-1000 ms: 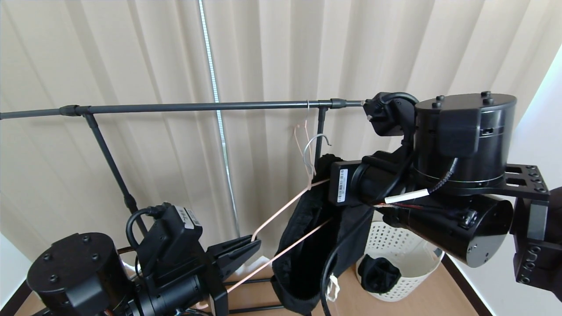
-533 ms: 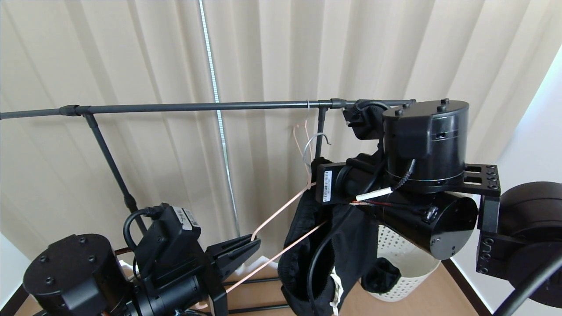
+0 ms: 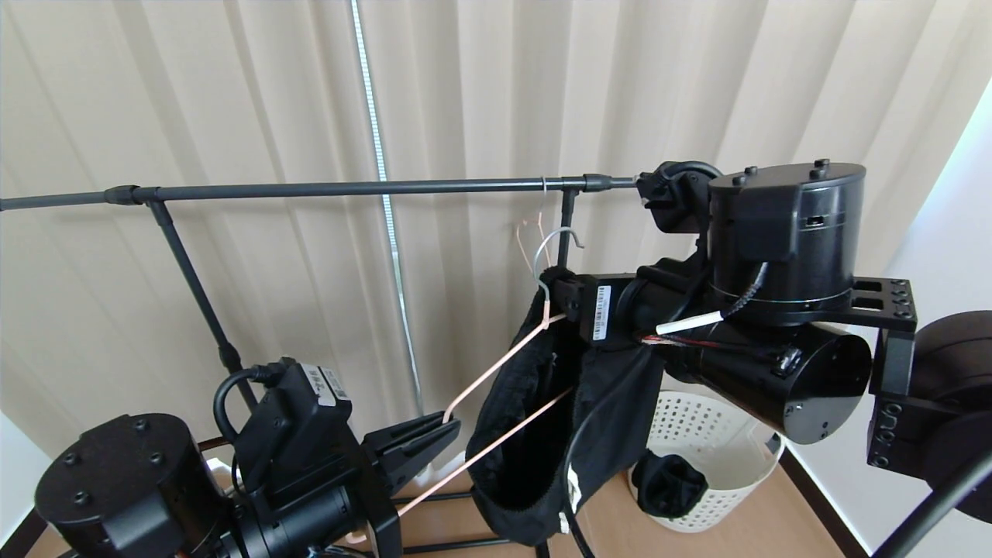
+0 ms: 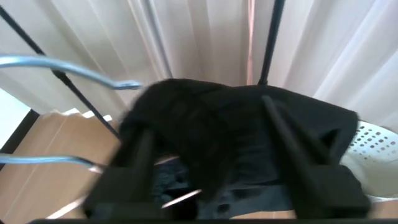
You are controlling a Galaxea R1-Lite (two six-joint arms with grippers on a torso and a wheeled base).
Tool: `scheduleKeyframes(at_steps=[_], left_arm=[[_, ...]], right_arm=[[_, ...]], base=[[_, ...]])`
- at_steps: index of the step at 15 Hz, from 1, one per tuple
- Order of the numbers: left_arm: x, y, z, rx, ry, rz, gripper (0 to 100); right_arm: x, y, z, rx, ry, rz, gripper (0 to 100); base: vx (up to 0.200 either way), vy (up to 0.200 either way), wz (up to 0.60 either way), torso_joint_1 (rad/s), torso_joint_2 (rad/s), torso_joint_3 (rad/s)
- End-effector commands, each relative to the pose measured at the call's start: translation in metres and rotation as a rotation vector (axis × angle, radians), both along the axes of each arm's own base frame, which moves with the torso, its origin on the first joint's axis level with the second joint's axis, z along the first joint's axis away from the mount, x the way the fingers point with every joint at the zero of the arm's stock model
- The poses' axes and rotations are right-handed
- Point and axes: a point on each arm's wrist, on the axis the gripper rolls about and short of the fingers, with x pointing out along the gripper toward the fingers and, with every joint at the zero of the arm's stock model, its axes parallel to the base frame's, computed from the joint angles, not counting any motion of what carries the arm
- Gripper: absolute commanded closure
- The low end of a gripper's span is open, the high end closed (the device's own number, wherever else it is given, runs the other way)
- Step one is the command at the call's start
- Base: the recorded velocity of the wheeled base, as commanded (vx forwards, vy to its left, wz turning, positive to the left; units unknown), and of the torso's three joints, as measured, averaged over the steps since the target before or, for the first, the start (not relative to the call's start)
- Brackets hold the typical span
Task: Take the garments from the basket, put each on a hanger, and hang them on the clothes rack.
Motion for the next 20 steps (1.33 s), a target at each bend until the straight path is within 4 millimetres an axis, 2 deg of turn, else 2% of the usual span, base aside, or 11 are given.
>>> scheduleKeyframes(at_steps=[1, 9, 14, 20], left_arm=[[-0.002, 0.001, 0.000, -0.004, -0.005, -0.001, 100], [-0.002, 0.003, 0.001, -0.016, -0.019, 0.006, 100], [-0.002, 0.003, 0.001, -0.019, -0.022, 0.009, 100], [-0.001, 0.003, 0.003, -0.035, -0.034, 0.010, 100]], right_arm=[[-0.003, -0.007, 0.009, 0.021, -0.018, -0.006, 0], [-0.006, -0.008, 0.005, 0.011, -0.008, -0.005, 0], [-0.020, -0.014, 0.004, 0.001, -0.004, 0.019, 0], [-0.027, -0.021, 0.003, -0.005, -0.001, 0.042, 0]], base=[[0.000, 0.000, 0.00, 0.000, 0.00, 0.000], [0.000, 0.000, 0.00, 0.000, 0.00, 0.000], [0.000, 0.000, 0.00, 0.000, 0.00, 0.000], [0.000, 0.000, 0.00, 0.000, 0.00, 0.000]])
